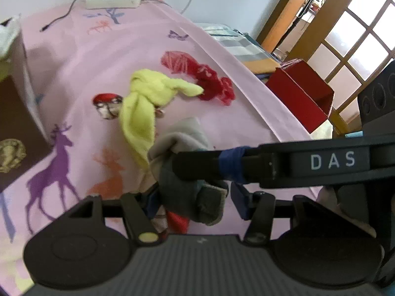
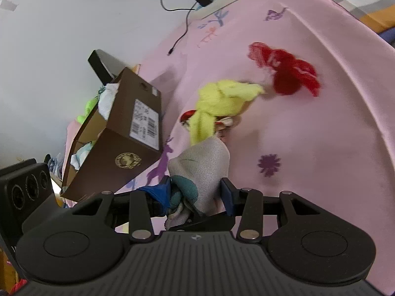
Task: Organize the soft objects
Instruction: 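Lift the grey cloth and carry it over the box, then lower the grey cloth into the box and open the right gripper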
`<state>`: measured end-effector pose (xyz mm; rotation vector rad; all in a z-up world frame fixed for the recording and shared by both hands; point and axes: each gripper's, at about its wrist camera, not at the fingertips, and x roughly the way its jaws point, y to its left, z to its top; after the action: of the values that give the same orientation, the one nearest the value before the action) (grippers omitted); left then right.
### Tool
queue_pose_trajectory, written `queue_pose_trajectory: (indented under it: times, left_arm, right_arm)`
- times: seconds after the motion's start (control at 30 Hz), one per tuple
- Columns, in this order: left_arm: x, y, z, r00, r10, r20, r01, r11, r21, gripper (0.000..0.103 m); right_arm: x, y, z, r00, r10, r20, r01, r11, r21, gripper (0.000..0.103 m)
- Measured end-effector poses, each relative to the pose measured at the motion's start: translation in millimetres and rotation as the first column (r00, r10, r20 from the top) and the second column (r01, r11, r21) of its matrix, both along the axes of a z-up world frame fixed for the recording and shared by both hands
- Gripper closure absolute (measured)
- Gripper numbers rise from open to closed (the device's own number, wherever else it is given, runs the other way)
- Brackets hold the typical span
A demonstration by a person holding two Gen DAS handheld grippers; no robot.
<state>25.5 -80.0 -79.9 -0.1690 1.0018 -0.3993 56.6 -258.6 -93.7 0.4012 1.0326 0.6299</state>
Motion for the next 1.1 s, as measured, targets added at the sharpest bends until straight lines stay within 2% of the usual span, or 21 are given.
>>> queue_pose_trajectory:
  times: [0.23,0.7,1.1]
  left_arm:
    - [-9.4,22.0,16.9,0.999,0.026,0.035,-0.028,0.998,0.060,0.048]
    - [-18.4,77.1,58.5,0.986,0.142,0.083,-0.149,0.985,0.089,0.048]
    - [-8.3,108.5,95.4,0.962,0.207,0.178,-0.231,0.964,0.129,0.048]
  right_arm:
    - [-10.6,36.7,16.5,0.994,0.067,0.084,-0.065,0.997,-0.032,0.076]
    - [-13.7,94.9,45.2,0.977,0.135,0.167,-0.138,0.990,0.004,0.076]
    - [-1.6,133.1,75.5,0.947,0.167,0.274,-0.180,0.983,0.026,0.075]
